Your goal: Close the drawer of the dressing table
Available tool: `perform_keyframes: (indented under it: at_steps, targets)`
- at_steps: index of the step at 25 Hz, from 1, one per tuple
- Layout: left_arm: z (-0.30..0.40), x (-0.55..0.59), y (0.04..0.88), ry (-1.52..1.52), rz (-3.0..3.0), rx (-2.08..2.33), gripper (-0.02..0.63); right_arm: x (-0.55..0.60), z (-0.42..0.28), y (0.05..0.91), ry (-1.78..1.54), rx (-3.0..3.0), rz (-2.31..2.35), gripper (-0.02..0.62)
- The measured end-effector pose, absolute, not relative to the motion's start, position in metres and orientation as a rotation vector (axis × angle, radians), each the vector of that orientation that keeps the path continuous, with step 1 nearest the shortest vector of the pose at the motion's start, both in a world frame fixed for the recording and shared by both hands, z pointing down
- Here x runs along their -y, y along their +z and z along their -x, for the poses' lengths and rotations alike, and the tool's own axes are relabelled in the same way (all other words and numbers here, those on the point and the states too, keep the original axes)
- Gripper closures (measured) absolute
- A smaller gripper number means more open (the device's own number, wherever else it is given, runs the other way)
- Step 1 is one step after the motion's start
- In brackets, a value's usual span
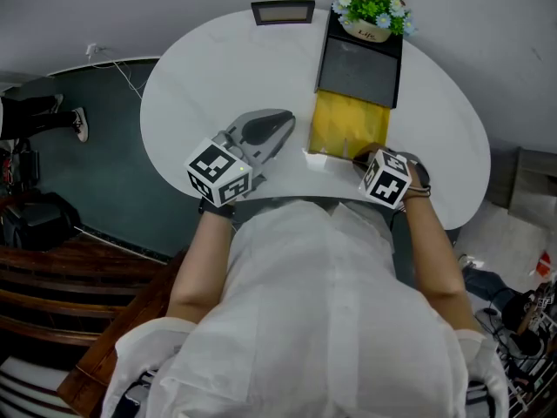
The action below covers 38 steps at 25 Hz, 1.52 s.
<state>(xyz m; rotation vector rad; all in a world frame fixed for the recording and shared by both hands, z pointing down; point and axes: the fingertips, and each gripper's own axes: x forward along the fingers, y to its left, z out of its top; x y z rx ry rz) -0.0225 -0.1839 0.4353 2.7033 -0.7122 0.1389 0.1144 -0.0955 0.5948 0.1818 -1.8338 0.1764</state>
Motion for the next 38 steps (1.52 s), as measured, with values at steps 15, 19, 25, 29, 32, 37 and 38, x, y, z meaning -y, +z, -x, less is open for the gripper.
perform_keyframes:
  at_steps: [15, 19, 25, 29, 32, 37, 38]
  targets:
    - [0.028, 0.188, 0.438, 0.133, -2.692, 0.723, 0.574, 0.12, -0.119, 0.594, 0.161, 1.816, -0.231, 0.572]
    - [0.03, 0.187, 0.438, 0.132, -2.687, 0.725, 0.574, 0.127, -0.119, 0.592, 0.157, 1.81, -0.247, 0.572]
    - [0.032, 0.189, 0.439, 0.132, -2.683, 0.733, 0.574, 0.135, -0.122, 0.596, 0.153, 1.805, -0.259, 0.572]
    - [0.034, 0.189, 0.439, 0.13, -2.68, 0.738, 0.572, 0.14, -0.123, 0.597, 0.147, 1.801, -0.267, 0.572]
    - [0.034, 0.188, 0.44, 0.131, -2.68, 0.737, 0.574, 0.143, -0.123, 0.598, 0.148, 1.799, -0.273, 0.572]
    - [0.035, 0.191, 0.44, 0.133, -2.679, 0.742, 0.574, 0.151, -0.126, 0.597, 0.146, 1.801, -0.285, 0.572]
    - [0.035, 0.191, 0.44, 0.133, -2.679, 0.743, 0.572, 0.152, -0.126, 0.596, 0.145, 1.801, -0.288, 0.572]
